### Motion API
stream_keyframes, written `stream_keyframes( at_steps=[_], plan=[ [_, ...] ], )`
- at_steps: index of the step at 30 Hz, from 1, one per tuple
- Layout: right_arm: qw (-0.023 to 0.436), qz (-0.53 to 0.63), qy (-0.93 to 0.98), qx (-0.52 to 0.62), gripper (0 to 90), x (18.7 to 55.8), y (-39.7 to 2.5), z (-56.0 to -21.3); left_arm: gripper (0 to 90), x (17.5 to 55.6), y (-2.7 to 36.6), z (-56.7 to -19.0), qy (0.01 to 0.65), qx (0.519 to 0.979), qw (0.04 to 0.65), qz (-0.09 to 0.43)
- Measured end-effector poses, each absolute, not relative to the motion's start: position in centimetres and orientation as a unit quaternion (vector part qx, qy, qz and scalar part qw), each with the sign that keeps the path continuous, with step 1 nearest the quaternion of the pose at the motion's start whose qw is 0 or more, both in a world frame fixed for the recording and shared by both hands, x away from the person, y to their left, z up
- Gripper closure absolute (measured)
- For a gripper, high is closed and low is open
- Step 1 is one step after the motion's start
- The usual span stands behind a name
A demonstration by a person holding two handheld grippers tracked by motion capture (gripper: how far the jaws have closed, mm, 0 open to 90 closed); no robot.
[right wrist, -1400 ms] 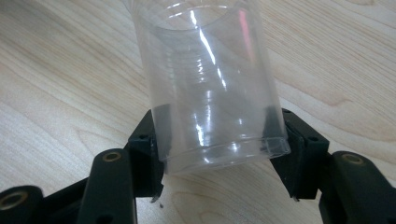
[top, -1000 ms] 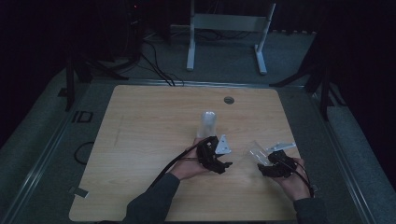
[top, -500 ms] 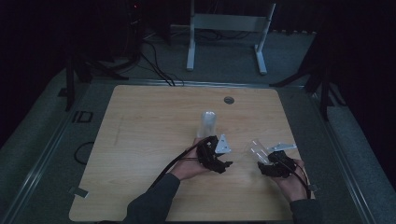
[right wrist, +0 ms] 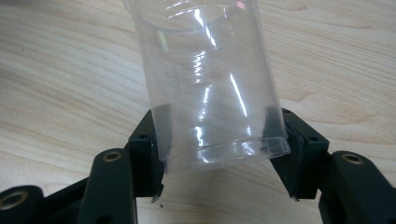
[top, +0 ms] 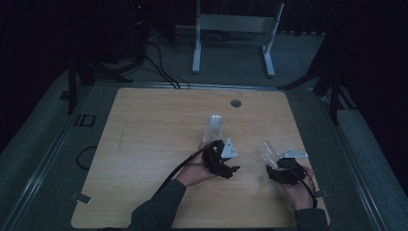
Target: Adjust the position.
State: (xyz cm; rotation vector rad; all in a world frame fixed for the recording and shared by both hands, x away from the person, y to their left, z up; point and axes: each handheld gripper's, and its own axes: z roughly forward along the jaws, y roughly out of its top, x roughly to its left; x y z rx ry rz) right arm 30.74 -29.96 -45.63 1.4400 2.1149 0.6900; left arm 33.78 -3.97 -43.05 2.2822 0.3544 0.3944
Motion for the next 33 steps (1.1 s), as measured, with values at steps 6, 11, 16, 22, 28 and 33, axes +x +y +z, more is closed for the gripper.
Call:
stream_keyframes(
  at_steps=[6,11,16,22,28,33],
  plan=[
    [0.26,0.263,0.761,0.533,42.1,30.5,-29.8,-45.9,30.8,33.8,-4.0,-42.9,0.146,0.893,0.398,0.15],
    [0.275,0.268,0.752,0.535,42.1,30.4,-29.4,-46.0,30.8,33.8,-4.2,-42.9,0.153,0.888,0.408,0.145],
    [0.286,0.273,0.747,0.534,42.1,30.3,-29.2,-46.0,30.8,33.8,-4.3,-42.9,0.155,0.887,0.409,0.147],
    [0.297,0.278,0.74,0.536,42.1,30.3,-29.2,-46.0,30.8,33.9,-4.2,-42.8,0.161,0.885,0.413,0.146],
    [0.306,0.286,0.731,0.539,42.2,30.2,-29.1,-45.9,30.7,33.9,-4.3,-42.7,0.162,0.883,0.416,0.145],
    [0.316,0.293,0.723,0.539,42.2,30.1,-28.7,-45.9,30.8,34.0,-4.3,-42.3,0.165,0.881,0.418,0.148]
  ],
)
